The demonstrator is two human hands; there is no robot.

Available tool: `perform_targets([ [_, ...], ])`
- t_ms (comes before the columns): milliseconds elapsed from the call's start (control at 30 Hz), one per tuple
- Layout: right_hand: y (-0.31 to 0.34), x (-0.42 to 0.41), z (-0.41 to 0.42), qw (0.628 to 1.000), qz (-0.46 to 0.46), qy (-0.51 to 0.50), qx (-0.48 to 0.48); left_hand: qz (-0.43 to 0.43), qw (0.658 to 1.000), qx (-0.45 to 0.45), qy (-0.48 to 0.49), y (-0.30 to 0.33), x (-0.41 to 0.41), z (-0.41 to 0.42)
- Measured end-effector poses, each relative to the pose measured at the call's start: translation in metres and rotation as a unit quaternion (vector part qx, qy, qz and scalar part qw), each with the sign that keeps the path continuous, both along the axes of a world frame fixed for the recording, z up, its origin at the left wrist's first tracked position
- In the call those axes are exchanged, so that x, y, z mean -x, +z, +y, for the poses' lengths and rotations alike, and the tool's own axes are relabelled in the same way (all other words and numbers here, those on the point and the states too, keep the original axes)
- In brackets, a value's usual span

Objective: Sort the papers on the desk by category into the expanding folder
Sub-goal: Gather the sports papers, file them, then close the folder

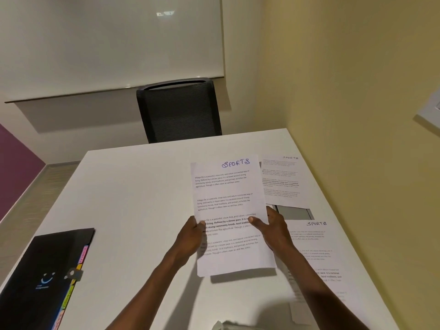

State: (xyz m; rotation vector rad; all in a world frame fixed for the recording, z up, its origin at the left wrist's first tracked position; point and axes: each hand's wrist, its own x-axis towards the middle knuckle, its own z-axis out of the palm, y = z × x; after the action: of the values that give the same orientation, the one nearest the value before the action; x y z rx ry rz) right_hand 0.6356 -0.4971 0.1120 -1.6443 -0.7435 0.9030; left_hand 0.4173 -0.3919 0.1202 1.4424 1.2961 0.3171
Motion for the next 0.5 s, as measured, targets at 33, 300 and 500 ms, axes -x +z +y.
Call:
perform_targets([
  [33, 0.001, 0.001, -0.001, 1.000, 0.004, 0.000, -0.002, -0.017, 1.000, 0.010, 0.000, 0.004, 0.002, 0.000],
  [300, 0.000, 0.015, -0.016, 0.997, 0.069, 0.027, -0.001, -0.260, 0.953, 0.133, 0.083, 0.034, -0.004, -0.013],
  [500, -0.033, -0.007, -0.038, 0.996, 0.032, -0.042, 0.077, -0.180, 0.976, 0.075, 0.096, 0.012, -0.009, -0.029],
])
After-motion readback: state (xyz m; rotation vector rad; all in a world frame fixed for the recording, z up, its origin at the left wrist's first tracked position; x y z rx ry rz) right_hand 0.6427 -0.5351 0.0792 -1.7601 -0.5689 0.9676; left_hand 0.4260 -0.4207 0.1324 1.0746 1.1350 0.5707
